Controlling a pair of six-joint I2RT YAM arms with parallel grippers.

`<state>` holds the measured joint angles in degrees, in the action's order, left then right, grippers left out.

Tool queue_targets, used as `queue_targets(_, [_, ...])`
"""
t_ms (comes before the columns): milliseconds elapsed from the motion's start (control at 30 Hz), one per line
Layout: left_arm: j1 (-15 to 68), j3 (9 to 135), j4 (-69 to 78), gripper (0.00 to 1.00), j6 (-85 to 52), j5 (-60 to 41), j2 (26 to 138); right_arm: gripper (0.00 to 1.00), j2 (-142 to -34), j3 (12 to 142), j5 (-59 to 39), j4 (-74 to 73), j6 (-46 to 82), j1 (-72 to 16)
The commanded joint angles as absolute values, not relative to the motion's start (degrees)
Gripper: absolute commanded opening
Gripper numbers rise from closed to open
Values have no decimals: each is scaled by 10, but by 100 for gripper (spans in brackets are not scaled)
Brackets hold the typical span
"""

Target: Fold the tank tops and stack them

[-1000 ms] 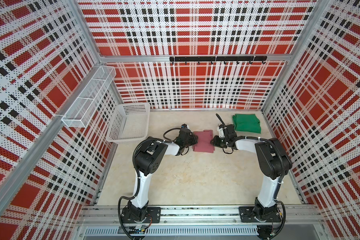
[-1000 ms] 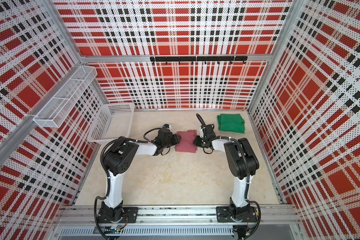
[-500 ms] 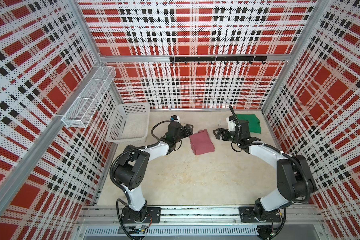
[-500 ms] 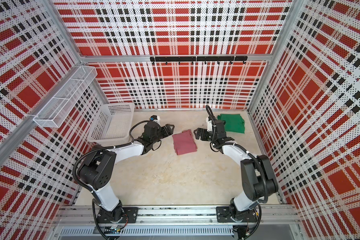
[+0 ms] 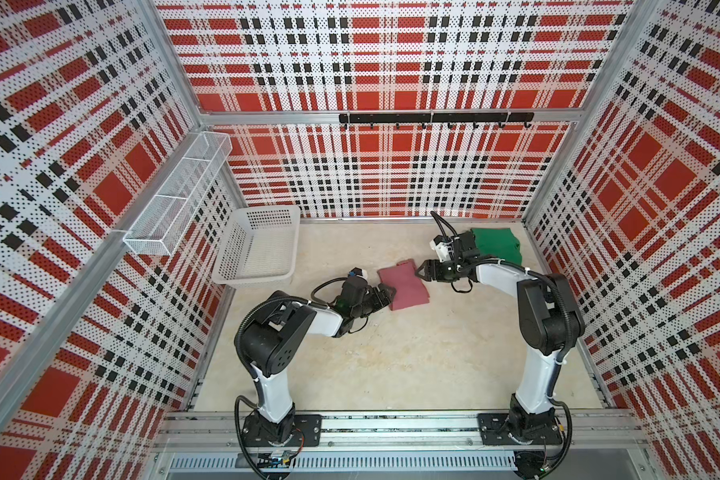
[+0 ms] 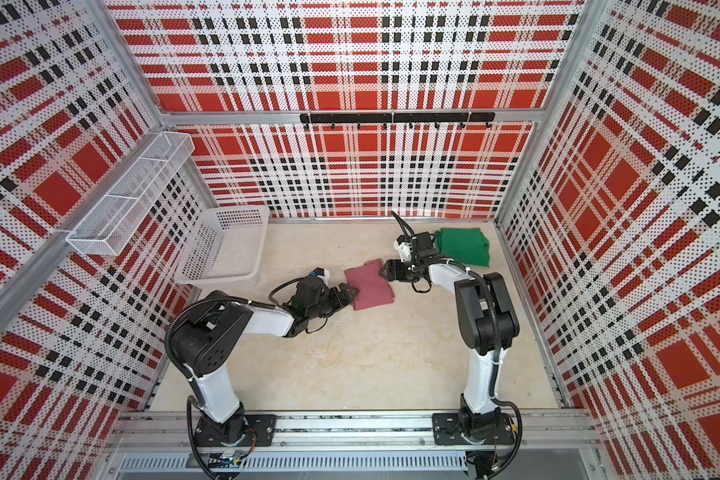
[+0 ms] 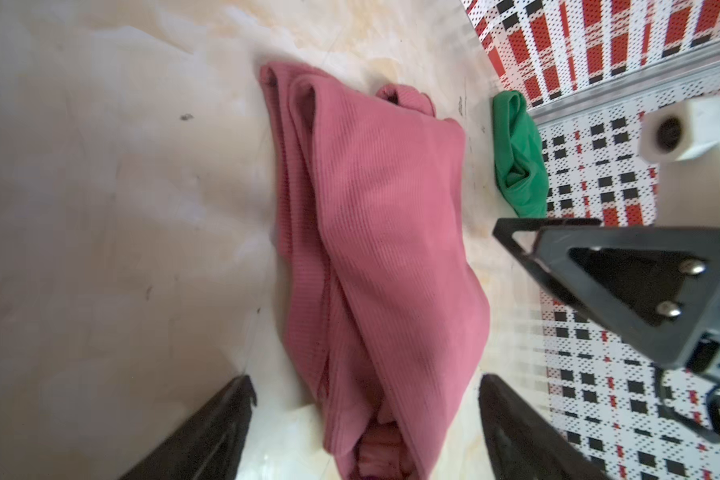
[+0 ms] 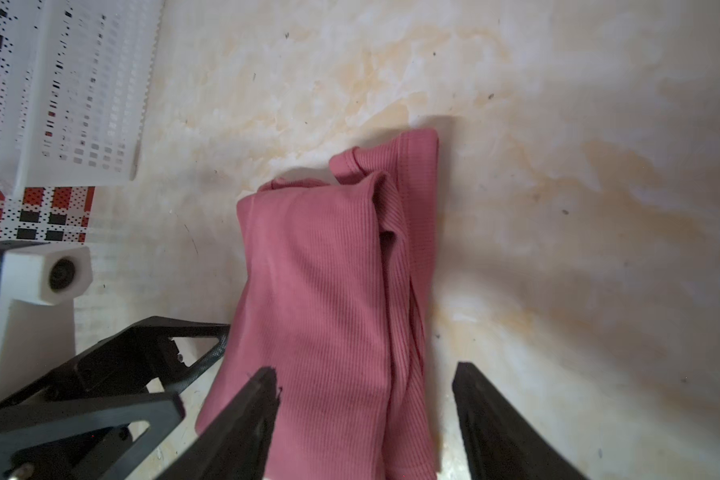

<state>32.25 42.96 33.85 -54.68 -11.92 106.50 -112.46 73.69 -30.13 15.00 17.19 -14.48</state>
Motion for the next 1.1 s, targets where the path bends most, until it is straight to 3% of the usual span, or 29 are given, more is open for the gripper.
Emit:
queue_targets(0, [324,434,391,81,-578,-113,1094,71,-1149,753,-323,170,152,-148])
queue_targets(200, [326,426,396,63,-585,-45,1104,77,-1182,769,-321,174,140,-156])
queue_targets(467, [318,445,411,65,-602,-67,1158,78,-1208,768,-304,162,143,-182])
queue_targets(567, [327,455,422,61,-607,-72,1177,77,-1211,758,-307,150,150,-188])
queue_targets(633, [330,459,422,54,-610,-74,1186,77,-1213,756,-308,147,151,-191])
queue_targets(700, [331,460,427,40,-617,-72,1193,75,-1212,752,-311,142,154,-193])
queue_targets(767, [332,466,431,24,-620,-71,1196,72,-1211,751,-316,137,156,-193])
queue_targets(833, [334,481,427,15,-617,-70,1196,62,-1209,749,-324,128,161,-193])
queue_targets(1000, [334,523,401,0,-600,-75,1193,37,-1199,748,-350,111,166,-193])
queue_targets(1067, [334,542,389,0,-591,-78,1190,29,-1194,751,-355,109,163,-191])
